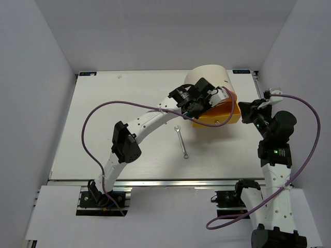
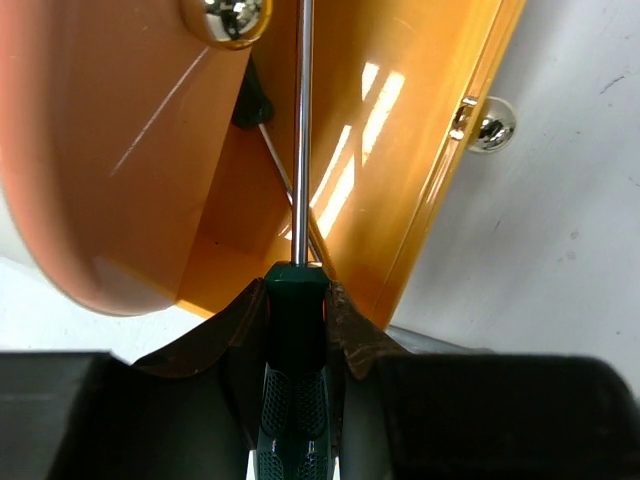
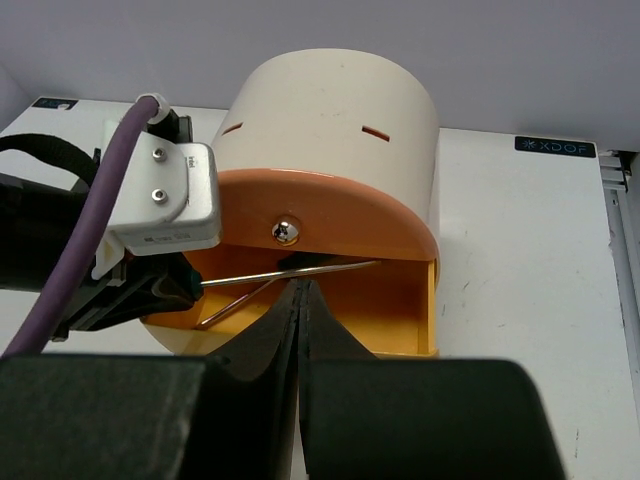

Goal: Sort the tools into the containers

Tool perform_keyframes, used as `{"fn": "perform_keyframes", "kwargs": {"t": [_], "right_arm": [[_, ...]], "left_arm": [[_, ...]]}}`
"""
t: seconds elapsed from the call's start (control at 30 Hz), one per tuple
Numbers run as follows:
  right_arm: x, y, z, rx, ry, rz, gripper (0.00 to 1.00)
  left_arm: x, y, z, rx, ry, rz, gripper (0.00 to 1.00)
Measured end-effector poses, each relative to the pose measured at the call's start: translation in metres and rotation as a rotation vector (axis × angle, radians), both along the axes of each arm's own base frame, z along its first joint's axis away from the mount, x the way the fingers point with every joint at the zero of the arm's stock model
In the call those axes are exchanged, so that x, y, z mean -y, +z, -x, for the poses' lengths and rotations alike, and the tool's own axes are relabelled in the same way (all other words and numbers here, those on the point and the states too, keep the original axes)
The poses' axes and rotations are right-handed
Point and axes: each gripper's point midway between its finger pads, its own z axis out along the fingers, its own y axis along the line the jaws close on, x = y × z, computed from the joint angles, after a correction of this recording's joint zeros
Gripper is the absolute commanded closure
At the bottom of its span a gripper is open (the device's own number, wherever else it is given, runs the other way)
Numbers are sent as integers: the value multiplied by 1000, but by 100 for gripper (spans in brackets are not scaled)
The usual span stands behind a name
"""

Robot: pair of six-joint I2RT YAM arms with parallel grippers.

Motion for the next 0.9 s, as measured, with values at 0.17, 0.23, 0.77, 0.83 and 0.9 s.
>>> {"fn": "perform_keyframes", "kwargs": {"t": [0.17,0.23,0.77,0.83,0.9], "right_arm": [[-1,-6,1,-15,0,-17,100],[-1,-8,0,-19,0,-23,100],[-2,-14,1,-27,2,-46,100],[-2,-14,1,-27,2,-46,100],[-2,-16,1,-29,2,-46,100]], "left_arm": [[-2,0,-3,12,3,-12,100],[-3,0,-4,18,5,-15,100],[4,0,-14,64,21,-10,77],[6,0,-15,73,22,-13,78],[8,1,-14,78,19,-7,86]]}}
